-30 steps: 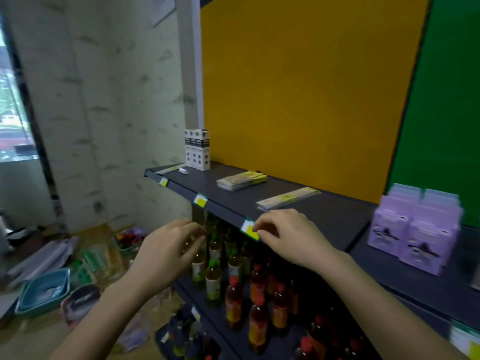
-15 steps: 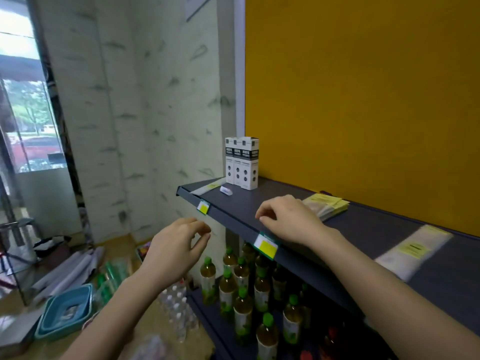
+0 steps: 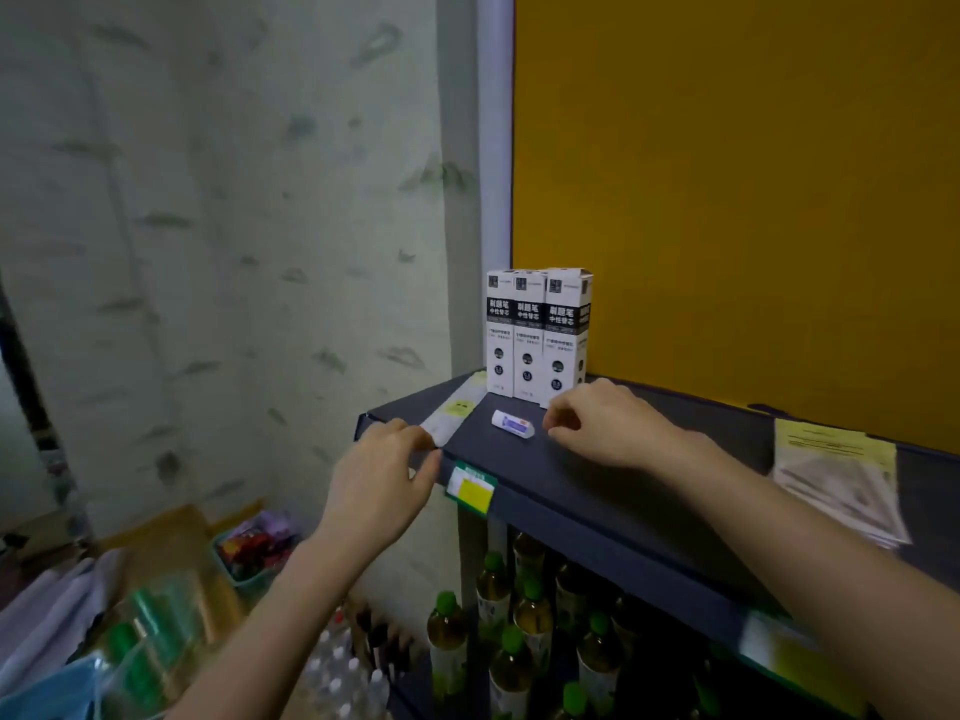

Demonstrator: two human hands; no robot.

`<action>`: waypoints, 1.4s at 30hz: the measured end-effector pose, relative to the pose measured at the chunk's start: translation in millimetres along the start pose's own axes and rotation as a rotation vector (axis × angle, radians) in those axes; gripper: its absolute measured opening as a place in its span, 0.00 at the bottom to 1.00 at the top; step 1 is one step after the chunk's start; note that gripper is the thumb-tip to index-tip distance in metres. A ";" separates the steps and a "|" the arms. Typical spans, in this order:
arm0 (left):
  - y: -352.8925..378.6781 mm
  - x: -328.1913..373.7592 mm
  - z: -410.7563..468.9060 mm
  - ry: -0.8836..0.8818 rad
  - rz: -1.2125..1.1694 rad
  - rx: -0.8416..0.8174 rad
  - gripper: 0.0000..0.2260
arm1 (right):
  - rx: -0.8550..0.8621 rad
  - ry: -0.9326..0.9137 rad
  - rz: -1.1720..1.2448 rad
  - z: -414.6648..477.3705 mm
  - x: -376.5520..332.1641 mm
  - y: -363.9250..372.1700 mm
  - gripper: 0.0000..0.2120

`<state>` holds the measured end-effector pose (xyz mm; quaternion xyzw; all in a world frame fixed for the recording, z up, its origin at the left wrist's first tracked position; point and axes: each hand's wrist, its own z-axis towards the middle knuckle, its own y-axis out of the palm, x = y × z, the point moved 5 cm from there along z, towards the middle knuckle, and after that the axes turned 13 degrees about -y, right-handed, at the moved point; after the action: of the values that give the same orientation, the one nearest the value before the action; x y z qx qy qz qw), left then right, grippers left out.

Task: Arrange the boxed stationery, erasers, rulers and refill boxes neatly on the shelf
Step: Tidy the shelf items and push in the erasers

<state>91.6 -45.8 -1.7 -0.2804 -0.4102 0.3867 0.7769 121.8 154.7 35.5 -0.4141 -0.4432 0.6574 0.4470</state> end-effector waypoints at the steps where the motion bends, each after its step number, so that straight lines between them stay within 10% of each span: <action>1: 7.8 -6.6 15.5 0.010 -0.014 -0.022 0.10 | 0.001 0.032 0.012 10.9 1.9 4.8 0.09; 12: 86.1 -24.5 114.0 0.055 0.251 -0.274 0.32 | 0.004 0.324 0.023 69.4 14.9 55.5 0.22; 42: 99.0 -41.0 165.2 -0.058 0.366 -0.434 0.19 | 0.100 0.401 0.067 81.1 15.3 64.8 0.11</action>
<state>-101.2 -6.5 -9.8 -0.4982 -0.4480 0.4318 0.6038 27.2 138.6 -7.2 -0.5286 -0.2981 0.5974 0.5242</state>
